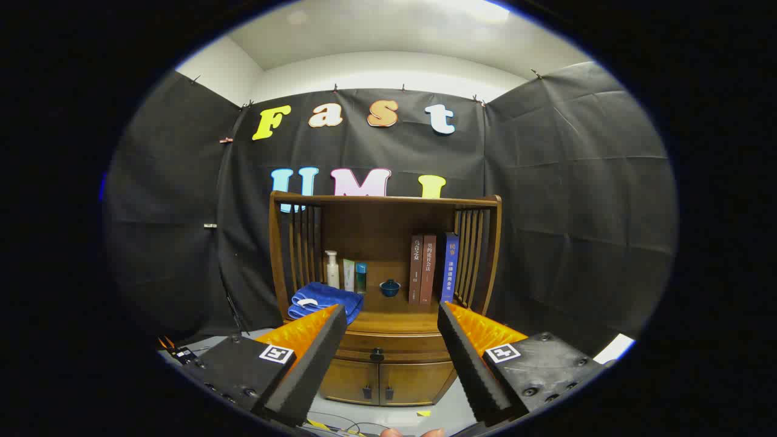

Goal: Pull open the drawer, take out the items inside it, and place them on the countertop above the cabinet.

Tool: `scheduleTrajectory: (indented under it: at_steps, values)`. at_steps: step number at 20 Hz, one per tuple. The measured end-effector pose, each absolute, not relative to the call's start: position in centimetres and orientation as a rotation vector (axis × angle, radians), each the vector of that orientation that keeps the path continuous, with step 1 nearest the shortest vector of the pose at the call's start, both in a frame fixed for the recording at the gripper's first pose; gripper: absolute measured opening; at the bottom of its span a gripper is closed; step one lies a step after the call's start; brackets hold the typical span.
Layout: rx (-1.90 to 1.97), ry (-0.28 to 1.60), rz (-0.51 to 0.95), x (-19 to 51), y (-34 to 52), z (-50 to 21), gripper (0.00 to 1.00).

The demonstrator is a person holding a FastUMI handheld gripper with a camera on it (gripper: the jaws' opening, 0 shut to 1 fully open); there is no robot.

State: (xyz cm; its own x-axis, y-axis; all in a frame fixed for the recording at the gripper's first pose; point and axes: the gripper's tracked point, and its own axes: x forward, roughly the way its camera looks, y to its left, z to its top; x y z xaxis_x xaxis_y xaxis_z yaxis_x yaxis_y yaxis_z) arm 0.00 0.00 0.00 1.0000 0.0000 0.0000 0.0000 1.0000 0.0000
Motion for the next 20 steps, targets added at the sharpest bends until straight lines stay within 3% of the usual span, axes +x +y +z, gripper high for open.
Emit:
scheduleTrajectory:
  at_steps: [20]
  values:
    - [0.016,-0.002,-0.019,-0.13,-0.34,-0.56,0.99]
